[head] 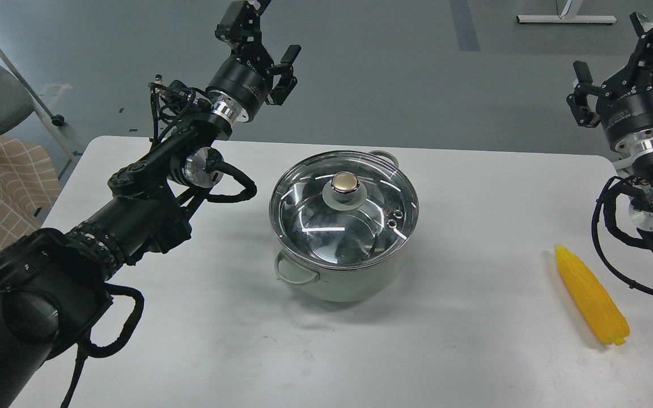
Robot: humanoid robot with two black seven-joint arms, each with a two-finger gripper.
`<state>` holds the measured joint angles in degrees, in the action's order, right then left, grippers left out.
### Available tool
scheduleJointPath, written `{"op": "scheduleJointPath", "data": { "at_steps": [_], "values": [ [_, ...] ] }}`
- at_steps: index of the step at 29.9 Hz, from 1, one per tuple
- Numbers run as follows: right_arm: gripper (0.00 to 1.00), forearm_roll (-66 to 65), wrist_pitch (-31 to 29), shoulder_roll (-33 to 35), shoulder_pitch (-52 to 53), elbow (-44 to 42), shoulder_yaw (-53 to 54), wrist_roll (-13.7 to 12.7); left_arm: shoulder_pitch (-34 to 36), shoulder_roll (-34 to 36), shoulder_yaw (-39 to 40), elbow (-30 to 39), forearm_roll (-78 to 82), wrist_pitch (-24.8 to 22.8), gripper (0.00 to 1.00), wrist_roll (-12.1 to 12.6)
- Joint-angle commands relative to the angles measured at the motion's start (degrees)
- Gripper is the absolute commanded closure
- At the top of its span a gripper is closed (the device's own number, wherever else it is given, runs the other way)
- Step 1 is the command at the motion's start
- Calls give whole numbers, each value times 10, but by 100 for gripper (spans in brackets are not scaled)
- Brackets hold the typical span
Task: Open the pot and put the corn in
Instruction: 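Swing the left gripper over the pot and lower it to the lid knob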
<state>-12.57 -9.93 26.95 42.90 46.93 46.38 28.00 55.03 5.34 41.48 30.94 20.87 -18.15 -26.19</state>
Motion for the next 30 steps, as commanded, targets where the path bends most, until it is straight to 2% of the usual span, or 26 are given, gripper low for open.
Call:
{"op": "scheduleJointPath", "data": {
  "at_steps": [1,6,11,16,21,23,25,30],
  "values": [
    [0,1,0,0,1,0,0,0,5,0,-15,1,8,0,2,0],
    [0,1,0,6,-5,1,0,0,13,-1,-17,6,12,2,2,-1],
    [0,2,0,18,-7,5,0,0,46,35,-57,45,67,5,2,-1],
    [0,2,1,18,-7,5,0,0,67,67,-60,90,95,6,2,-2],
    [0,2,1,21,-7,6,0,0,86,110,-58,131,250,13,2,-2],
    [0,2,1,24,-8,7,0,0,87,133,-57,176,321,15,2,-2],
    [0,2,1,24,-12,8,0,0,83,172,-58,255,394,25,2,-2],
    [0,1,0,23,-15,8,0,0,62,228,-60,366,541,60,2,-3]
  ]
}}
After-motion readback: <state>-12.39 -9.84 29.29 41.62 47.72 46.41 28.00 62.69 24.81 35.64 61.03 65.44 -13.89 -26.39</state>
